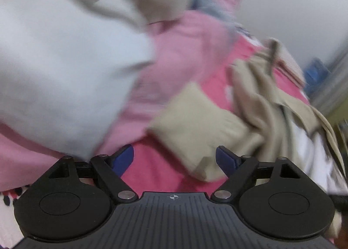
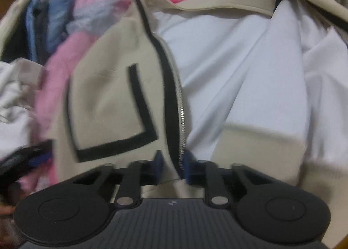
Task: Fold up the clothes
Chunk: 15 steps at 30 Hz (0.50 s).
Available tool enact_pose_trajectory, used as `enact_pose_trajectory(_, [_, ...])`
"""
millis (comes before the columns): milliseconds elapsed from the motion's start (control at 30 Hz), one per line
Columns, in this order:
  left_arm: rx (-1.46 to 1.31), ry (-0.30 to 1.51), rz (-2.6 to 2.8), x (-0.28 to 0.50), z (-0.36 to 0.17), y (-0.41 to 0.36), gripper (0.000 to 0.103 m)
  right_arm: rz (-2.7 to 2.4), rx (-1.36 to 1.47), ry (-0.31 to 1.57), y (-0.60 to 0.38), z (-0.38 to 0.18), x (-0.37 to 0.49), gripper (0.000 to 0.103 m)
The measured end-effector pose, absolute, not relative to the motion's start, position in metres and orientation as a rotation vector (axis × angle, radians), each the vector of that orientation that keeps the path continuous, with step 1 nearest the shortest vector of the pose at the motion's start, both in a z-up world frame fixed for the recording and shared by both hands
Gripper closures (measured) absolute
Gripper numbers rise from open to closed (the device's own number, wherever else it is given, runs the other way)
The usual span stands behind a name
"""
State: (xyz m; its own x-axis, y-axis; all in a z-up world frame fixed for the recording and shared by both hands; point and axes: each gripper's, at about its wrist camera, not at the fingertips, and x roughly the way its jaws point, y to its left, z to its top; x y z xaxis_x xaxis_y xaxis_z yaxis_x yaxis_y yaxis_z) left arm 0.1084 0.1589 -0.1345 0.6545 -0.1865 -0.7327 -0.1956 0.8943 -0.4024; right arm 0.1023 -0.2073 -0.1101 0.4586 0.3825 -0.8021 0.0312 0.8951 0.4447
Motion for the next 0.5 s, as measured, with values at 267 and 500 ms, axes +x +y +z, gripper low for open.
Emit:
enact_pose_trajectory(267, [-0.487, 0.768, 0.086, 0.124, -0.151, 0.156, 0.04, 0.66, 0.656, 0.93, -0.14, -0.076, 0.065, 0.093])
enact_pose_trajectory(500, [-0.495, 0.697, 0.118, 0.127, -0.144, 0.157, 0.092, 0.631, 0.468, 1.136, -0.081, -0.124, 0.062, 0.085])
